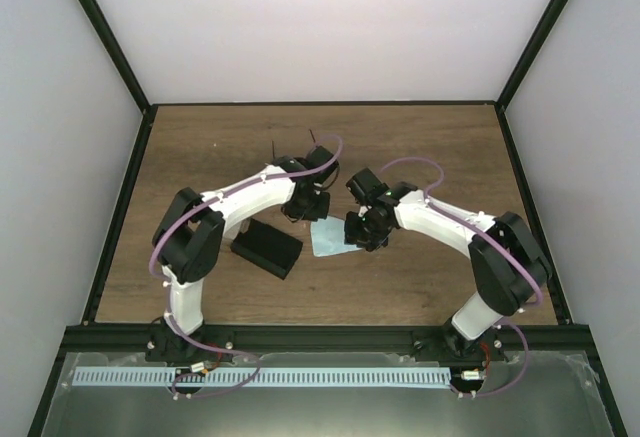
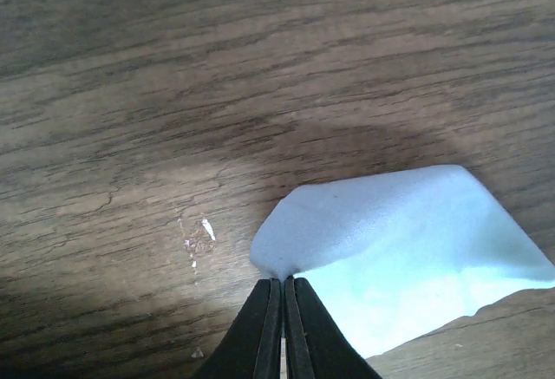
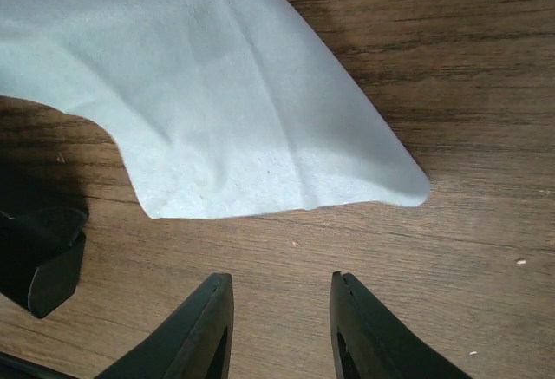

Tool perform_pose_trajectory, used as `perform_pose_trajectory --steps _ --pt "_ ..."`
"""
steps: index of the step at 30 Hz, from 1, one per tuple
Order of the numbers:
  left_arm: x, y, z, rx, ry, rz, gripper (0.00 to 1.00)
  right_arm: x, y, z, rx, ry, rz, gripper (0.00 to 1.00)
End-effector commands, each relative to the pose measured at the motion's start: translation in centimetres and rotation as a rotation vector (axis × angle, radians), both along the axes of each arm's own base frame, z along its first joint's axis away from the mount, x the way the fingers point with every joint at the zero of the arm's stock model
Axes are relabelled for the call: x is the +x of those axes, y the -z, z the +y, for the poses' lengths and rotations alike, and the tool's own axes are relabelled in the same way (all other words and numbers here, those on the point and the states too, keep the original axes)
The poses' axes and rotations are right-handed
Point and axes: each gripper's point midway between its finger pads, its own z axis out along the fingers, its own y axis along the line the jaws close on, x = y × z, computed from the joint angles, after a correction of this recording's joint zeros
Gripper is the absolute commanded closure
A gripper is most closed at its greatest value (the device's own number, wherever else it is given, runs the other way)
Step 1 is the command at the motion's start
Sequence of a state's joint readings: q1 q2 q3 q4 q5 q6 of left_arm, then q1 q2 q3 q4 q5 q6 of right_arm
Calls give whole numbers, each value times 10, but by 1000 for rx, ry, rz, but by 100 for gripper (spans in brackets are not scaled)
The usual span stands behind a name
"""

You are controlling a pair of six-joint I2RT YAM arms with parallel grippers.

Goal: Organize the sunglasses
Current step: Adjust the glasses cleaning cloth at the center of the board.

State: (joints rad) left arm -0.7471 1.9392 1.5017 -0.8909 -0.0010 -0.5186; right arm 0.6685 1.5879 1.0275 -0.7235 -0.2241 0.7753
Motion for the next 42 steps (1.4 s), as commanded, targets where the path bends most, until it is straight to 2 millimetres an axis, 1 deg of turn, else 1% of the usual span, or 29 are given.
perform_pose_trajectory --steps 1,3,5,10,12,16,21,24,28,34,36,38,42 --pt "-4 15 5 31 27 10 96 5 -6 8 6 -13 -21 68" --pt "-3 22 6 39 26 13 96 7 -10 12 7 -19 -30 68" --pt "-3 24 4 30 32 19 96 9 -12 14 4 -24 -38 68" --pt "-4 23 3 34 52 20 96 13 4 8 -78 -36 -14 69" --pt "-6 25 4 32 54 28 96 15 2 11 -89 -50 -30 70" --pt "-7 30 8 44 49 33 96 15 -2 31 -91 -98 -63 70" --pt "-7 44 18 60 32 53 96 9 10 53 -106 -156 -77 66" --pt "-8 51 21 59 28 71 96 10 16 62 -122 -181 -100 66" --pt "-8 57 20 53 31 85 96 11 26 69 -144 -191 -123 67" --pt "-8 73 23 30 19 139 96 16 31 83 -154 -194 -209 66" --pt "-10 77 25 27 17 156 96 16 30 88 -153 -189 -231 66" --pt "-12 82 27 17 10 180 96 16 24 94 -132 -186 -255 66" --pt "-13 86 32 -7 -8 201 96 10 15 90 -111 -161 -272 66"
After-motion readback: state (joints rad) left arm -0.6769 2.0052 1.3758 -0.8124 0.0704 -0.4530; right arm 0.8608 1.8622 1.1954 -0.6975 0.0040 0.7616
